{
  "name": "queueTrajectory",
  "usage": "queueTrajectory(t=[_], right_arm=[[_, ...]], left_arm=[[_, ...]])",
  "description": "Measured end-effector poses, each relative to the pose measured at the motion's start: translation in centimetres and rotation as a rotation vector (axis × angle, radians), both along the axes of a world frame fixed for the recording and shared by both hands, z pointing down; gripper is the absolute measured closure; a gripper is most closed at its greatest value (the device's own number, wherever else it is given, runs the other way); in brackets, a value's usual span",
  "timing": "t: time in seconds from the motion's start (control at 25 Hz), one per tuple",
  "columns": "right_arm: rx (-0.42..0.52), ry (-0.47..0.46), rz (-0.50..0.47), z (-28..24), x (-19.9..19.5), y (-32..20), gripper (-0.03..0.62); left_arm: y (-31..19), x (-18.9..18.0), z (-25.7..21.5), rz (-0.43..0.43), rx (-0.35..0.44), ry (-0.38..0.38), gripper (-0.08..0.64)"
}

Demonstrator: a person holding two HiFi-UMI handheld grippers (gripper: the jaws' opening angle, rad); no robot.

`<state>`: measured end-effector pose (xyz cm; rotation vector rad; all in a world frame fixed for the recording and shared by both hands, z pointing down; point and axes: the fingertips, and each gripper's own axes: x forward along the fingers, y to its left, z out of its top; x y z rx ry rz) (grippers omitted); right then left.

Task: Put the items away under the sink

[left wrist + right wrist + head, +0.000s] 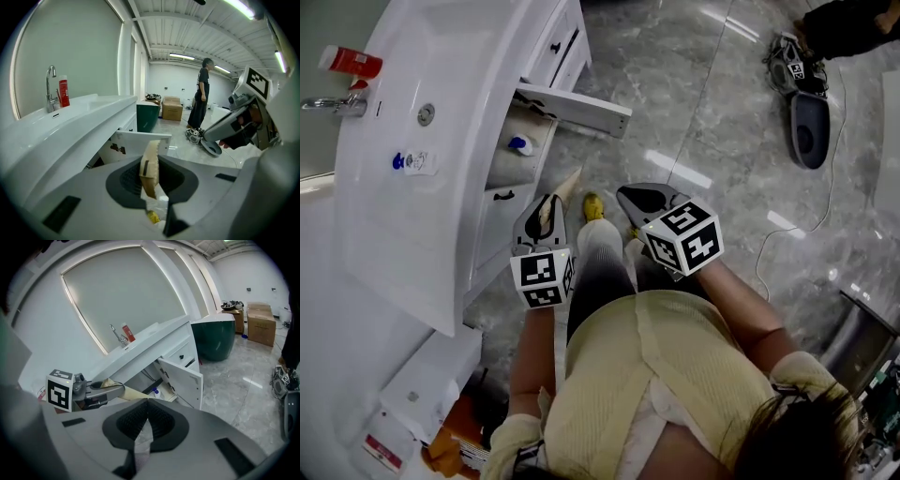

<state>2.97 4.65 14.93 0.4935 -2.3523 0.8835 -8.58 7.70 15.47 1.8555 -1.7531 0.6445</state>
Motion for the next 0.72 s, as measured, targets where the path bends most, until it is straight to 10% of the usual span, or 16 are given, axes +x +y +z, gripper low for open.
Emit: queueTrajectory(t=[0.72], right_arm=[[-0.036,0.082,-0.05,8.0,-4.9,-1.5,0.566]], left_arm=[[-4.0,-4.1,8.0,-0.042,-0.055,0.058,0.48]])
